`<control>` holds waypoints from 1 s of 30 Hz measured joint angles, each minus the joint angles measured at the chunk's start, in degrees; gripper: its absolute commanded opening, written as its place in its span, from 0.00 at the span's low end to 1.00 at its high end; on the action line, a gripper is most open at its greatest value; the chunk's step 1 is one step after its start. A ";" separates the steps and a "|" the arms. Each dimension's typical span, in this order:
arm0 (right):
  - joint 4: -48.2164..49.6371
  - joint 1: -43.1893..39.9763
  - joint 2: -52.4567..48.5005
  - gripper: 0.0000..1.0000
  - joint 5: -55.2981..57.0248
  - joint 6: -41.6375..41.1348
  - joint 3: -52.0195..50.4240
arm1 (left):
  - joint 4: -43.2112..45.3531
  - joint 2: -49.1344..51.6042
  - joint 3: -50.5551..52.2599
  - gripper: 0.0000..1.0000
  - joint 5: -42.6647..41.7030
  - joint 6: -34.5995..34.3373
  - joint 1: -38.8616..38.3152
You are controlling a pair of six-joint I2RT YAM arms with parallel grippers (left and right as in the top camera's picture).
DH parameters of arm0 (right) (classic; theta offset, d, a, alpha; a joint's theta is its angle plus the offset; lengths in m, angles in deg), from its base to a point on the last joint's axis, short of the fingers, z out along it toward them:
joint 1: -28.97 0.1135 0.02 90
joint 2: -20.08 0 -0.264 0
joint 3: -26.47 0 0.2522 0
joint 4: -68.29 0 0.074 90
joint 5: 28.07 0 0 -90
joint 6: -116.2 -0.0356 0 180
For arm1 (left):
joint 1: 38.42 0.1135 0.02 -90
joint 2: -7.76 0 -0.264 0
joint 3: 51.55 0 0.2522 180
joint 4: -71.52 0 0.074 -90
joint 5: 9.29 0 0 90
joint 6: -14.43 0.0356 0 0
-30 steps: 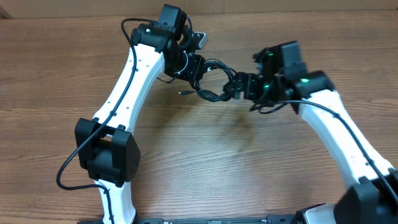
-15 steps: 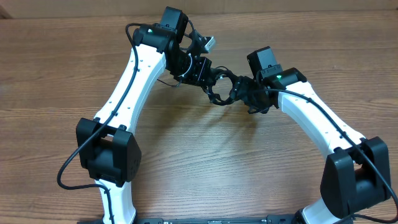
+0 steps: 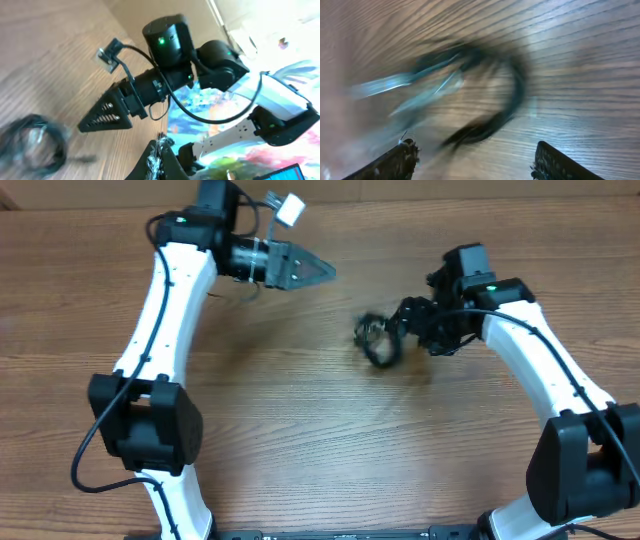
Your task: Untangle cables
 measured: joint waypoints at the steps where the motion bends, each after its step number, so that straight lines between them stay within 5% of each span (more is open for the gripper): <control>1: -0.42 -0.13 0.35 0.74 -2.10 1.33 0.24 | 0.20 -0.11 -0.04 0.04 0.28 0.26 0.39; 5: -2.93 0.39 4.09 0.75 -5.99 3.37 2.97 | -0.11 -0.13 -0.07 0.04 12.41 -2.05 0.07; 11: -7.69 -1.40 9.70 0.78 5.46 -6.58 5.68 | 2.19 -0.11 -0.04 0.37 32.98 -12.20 -3.48; 13: -8.94 -4.00 9.62 0.78 7.76 -7.67 5.68 | 4.15 0.20 -0.02 0.38 40.33 -16.13 -7.28; 20: -12.46 -8.07 9.62 0.79 9.75 -7.37 5.68 | 1.57 9.35 -0.07 0.16 55.43 -32.28 -15.82; 30: -12.55 -8.07 9.62 0.82 9.97 -6.32 5.68 | 2.43 17.62 -0.02 0.26 58.18 -37.88 -18.23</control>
